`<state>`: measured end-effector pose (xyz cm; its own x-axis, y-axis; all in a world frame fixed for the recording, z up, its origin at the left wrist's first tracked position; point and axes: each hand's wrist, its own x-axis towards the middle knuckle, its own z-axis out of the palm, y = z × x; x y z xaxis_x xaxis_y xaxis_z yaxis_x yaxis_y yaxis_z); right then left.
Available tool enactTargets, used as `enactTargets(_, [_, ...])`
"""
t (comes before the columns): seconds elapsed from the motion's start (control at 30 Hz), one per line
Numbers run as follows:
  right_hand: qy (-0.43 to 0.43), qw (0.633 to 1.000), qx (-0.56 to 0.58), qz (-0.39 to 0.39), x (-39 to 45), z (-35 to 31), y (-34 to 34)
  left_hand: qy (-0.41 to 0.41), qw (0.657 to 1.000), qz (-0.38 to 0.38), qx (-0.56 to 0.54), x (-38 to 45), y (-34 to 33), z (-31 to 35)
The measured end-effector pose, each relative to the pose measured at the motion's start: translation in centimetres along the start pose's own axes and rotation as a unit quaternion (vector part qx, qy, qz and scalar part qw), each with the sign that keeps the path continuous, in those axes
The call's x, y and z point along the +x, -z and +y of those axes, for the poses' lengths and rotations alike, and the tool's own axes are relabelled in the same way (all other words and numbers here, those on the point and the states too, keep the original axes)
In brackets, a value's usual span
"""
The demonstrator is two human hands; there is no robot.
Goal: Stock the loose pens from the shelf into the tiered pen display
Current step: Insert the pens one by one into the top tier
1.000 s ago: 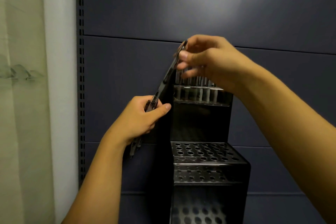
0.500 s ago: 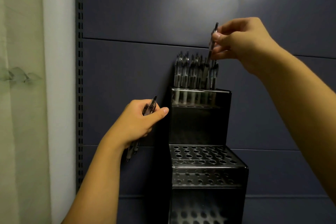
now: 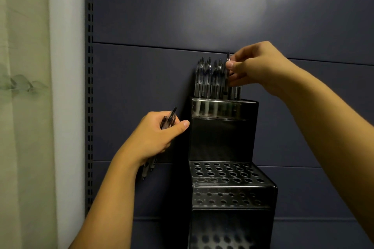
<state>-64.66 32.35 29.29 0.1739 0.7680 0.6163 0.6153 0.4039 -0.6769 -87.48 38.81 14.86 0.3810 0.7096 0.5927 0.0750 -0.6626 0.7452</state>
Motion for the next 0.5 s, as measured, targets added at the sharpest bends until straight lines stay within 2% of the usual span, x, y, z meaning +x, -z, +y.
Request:
enactTargets(0.1, [-0.014,1.000,-0.012,0.011,0.00,0.03,0.13,0.001,1.000,0.000,-0.003,0.03,-0.07,-0.06])
enactTargets(0.23, [-0.030,0.998,-0.037,-0.033,-0.44,-0.10,-0.13,0.002,1.000,0.001,-0.001,0.02,-0.05,-0.08])
enactTargets(0.5, [-0.028,0.996,-0.080,-0.035,-0.80,-0.23,-0.44,0.005,1.000,0.002,-0.009,-0.03,0.09,-0.04])
